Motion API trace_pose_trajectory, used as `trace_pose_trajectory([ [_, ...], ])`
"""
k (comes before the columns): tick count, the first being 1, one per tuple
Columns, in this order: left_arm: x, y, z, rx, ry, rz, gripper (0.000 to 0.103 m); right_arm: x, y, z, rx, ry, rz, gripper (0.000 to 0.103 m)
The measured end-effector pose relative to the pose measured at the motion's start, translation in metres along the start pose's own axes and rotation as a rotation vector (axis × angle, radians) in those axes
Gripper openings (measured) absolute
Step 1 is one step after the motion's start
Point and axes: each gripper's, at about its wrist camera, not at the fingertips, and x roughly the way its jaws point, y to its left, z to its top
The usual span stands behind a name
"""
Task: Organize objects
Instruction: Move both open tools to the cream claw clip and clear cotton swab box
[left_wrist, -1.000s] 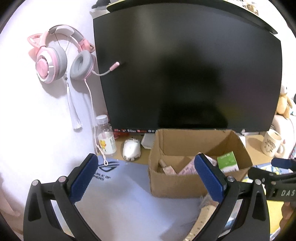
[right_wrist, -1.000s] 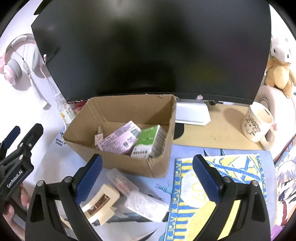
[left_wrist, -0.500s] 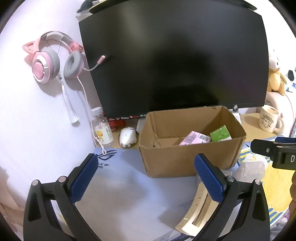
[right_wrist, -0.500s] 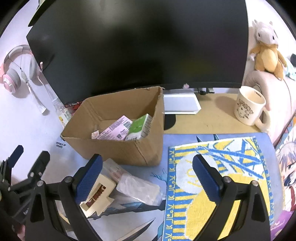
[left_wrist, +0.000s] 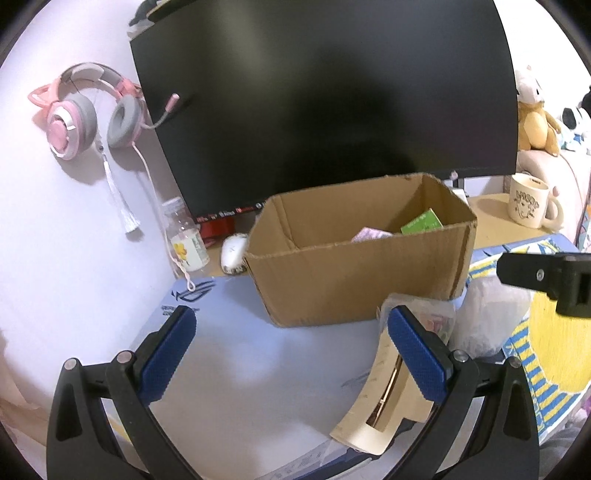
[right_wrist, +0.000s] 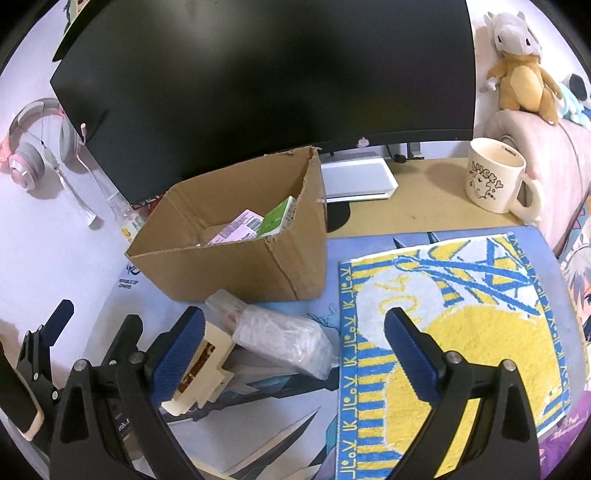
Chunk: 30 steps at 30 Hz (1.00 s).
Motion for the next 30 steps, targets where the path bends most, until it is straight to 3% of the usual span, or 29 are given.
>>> trace_pose_trajectory([
  [5, 0.007, -0.003, -0.004, -0.027, 0.047, -0.076, 0.103, 0.005, -0.003, -0.002, 0.014, 0.023, 0.003, 0.103],
  [14, 0.016, -0.013, -0.013, -0.009, 0.142, -0.338, 0.103, 0.019, 0.001, -0.007, -0.011, 0.071, -0.003, 0.103],
  [19, 0.021, -0.027, -0.019, 0.047, 0.184, -0.352, 0.103, 0.021, 0.003, -0.009, -0.021, 0.07, -0.022, 0.103],
  [23, 0.023, -0.04, -0.023, 0.099, 0.218, -0.418, 0.103, 0.023, 0.003, -0.01, -0.018, 0.081, -0.022, 0.103],
  [28, 0.026, -0.052, -0.029, 0.158, 0.224, -0.366, 0.102, 0.027, 0.0, -0.01, -0.003, 0.096, -0.023, 0.103],
  [30, 0.025, -0.056, -0.032, 0.184, 0.212, -0.362, 0.094, 0.029, -0.001, -0.01, -0.003, 0.101, -0.023, 0.103],
])
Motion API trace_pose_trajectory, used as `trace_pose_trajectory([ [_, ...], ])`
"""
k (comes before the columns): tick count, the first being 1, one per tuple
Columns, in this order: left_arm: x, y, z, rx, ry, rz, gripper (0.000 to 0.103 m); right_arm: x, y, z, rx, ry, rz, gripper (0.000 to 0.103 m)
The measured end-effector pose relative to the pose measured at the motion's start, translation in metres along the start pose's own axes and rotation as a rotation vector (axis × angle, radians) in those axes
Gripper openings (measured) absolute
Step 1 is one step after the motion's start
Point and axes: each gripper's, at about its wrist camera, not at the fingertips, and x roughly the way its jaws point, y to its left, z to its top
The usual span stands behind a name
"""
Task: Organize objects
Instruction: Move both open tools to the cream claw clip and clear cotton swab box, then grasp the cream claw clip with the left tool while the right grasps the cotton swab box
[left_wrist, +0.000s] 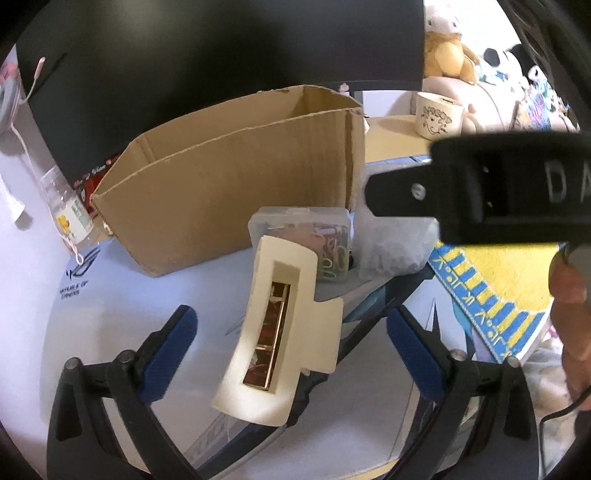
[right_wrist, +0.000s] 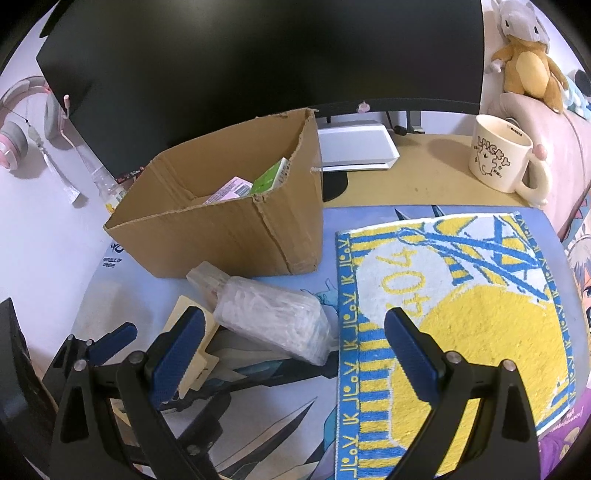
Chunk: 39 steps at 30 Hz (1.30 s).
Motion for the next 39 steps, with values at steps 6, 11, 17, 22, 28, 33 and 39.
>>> trace_pose_trajectory([
  [6, 0.012, 0.002, -0.003, -0.01, 0.043, 0.012, 0.052, 0.005, -0.002, 0.0, 0.02, 0.007, 0.037, 0.103],
  [11, 0.005, 0.013, -0.002, -0.08, 0.012, -0.088, 0.05, 0.008, -0.004, -0.001, 0.057, 0.016, 0.043, 0.096],
  [17, -0.002, 0.025, -0.001, -0.146, -0.023, -0.094, 0.049, 0.016, -0.001, -0.001, 0.088, 0.034, 0.036, 0.086],
  [22, -0.01, 0.037, -0.001, -0.207, -0.053, -0.1, 0.047, 0.022, -0.004, -0.001, 0.142, 0.049, 0.053, 0.086],
  [28, -0.006, 0.056, -0.001, -0.24, -0.077, -0.119, 0.047, 0.02, -0.007, -0.001, 0.176, 0.033, 0.063, 0.074],
  [33, -0.011, 0.076, -0.004, -0.326, -0.098, -0.095, 0.047, 0.015, -0.002, -0.001, 0.131, 0.017, 0.044, 0.07],
  [39, -0.019, 0.101, -0.009, -0.401, -0.152, -0.096, 0.047, 0.011, -0.003, -0.001, 0.118, 0.013, 0.055, 0.067],
])
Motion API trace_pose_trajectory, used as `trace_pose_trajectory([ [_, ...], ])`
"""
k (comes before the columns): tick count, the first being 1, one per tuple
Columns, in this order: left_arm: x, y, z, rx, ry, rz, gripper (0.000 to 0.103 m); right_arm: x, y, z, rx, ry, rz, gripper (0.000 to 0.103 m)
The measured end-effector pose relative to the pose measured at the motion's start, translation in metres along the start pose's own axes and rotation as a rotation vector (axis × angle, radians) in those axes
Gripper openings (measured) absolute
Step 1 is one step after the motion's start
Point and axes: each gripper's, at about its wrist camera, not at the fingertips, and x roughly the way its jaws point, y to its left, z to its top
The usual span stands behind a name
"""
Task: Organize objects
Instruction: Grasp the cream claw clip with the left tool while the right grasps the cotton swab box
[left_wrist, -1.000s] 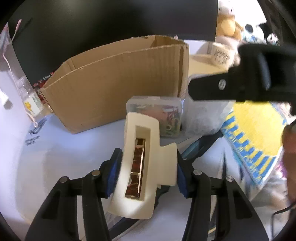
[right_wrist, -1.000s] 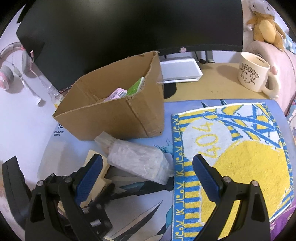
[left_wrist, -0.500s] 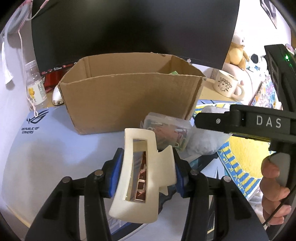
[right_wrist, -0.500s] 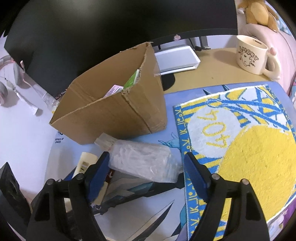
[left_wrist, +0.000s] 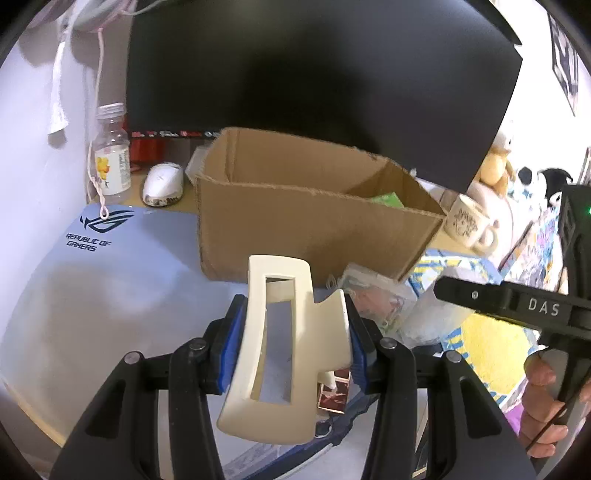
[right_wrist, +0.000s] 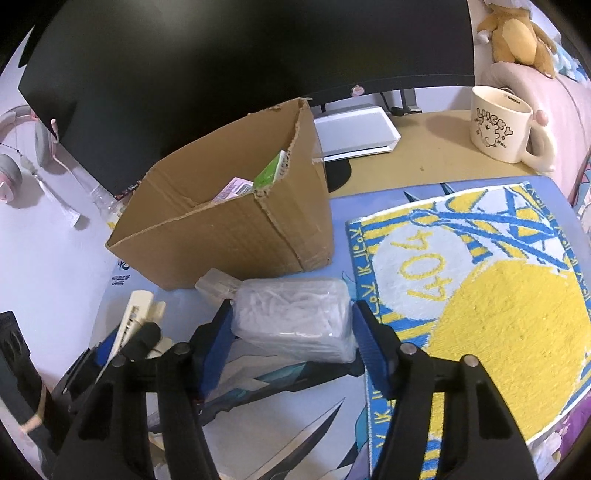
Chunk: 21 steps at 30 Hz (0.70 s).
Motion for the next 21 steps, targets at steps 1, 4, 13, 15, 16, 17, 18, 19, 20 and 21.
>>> trace_pose_trajectory([
  [1, -0.002, 0.002, 0.001, -0.006, -0.009, 0.012, 0.047, -0.001, -0.001, 0.0, 0.0, 0.0, 0.003, 0.067],
  [4, -0.006, 0.01, 0.004, -0.023, -0.036, 0.056, 0.047, -0.006, 0.001, 0.001, -0.029, -0.01, 0.014, 0.067],
  [13, -0.009, 0.031, 0.006, -0.086, -0.071, 0.13, 0.047, -0.02, 0.014, -0.001, -0.097, -0.059, 0.025, 0.067],
  [15, -0.01, 0.034, 0.007, -0.096, -0.078, 0.128, 0.047, -0.018, 0.015, -0.001, -0.109, -0.06, 0.027, 0.067],
  [16, -0.011, 0.034, 0.007, -0.099, -0.08, 0.129, 0.047, -0.018, 0.015, -0.002, -0.114, -0.062, 0.024, 0.067],
  [17, -0.011, 0.035, 0.008, -0.098, -0.079, 0.128, 0.047, -0.018, 0.015, -0.002, -0.118, -0.064, 0.023, 0.067],
  [18, -0.01, 0.035, 0.009, -0.096, -0.076, 0.125, 0.047, -0.018, 0.015, -0.002, -0.121, -0.064, 0.022, 0.067],
  [19, -0.009, 0.035, 0.011, -0.097, -0.075, 0.121, 0.047, -0.018, 0.014, -0.003, -0.117, -0.064, 0.024, 0.067],
  [20, -0.009, 0.036, 0.011, -0.098, -0.07, 0.116, 0.047, -0.018, 0.014, -0.003, -0.114, -0.064, 0.025, 0.067],
  [21, -0.008, 0.036, 0.011, -0.1, -0.061, 0.114, 0.047, -0.017, 0.013, -0.002, -0.108, -0.061, 0.026, 0.067],
])
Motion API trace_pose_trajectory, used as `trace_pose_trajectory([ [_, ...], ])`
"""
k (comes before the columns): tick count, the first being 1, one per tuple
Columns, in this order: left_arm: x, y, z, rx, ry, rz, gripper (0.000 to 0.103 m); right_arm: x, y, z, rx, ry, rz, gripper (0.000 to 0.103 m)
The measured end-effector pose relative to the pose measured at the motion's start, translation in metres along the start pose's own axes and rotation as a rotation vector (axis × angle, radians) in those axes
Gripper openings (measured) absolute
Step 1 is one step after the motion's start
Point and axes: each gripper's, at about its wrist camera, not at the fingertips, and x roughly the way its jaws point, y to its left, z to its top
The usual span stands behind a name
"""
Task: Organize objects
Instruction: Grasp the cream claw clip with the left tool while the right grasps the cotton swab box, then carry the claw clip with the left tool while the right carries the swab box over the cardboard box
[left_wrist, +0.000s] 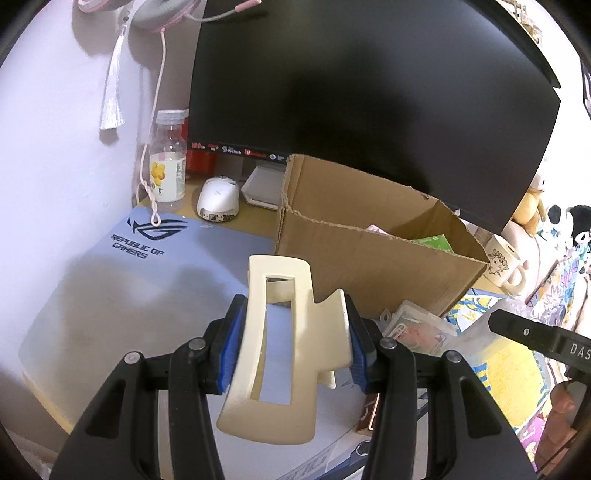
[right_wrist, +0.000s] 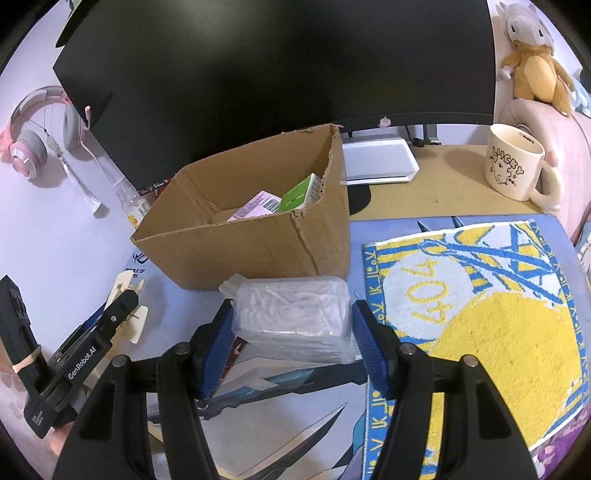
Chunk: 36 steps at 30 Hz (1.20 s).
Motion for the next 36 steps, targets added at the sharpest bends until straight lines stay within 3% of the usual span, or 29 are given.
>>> trace_pose_trajectory([
  [20, -0.021, 0.005, 0.007, -0.027, -0.036, 0.028, 0.047, -0.029, 0.014, 0.007, -0.07, -0.055, -0.023, 0.067],
  [23, -0.024, 0.0, 0.006, -0.005, -0.048, 0.053, 0.047, -0.034, 0.013, 0.007, -0.068, -0.084, -0.009, 0.067],
  [36, -0.034, -0.028, 0.012, 0.036, -0.097, 0.035, 0.047, -0.036, 0.021, 0.005, -0.1, -0.105, 0.006, 0.067],
])
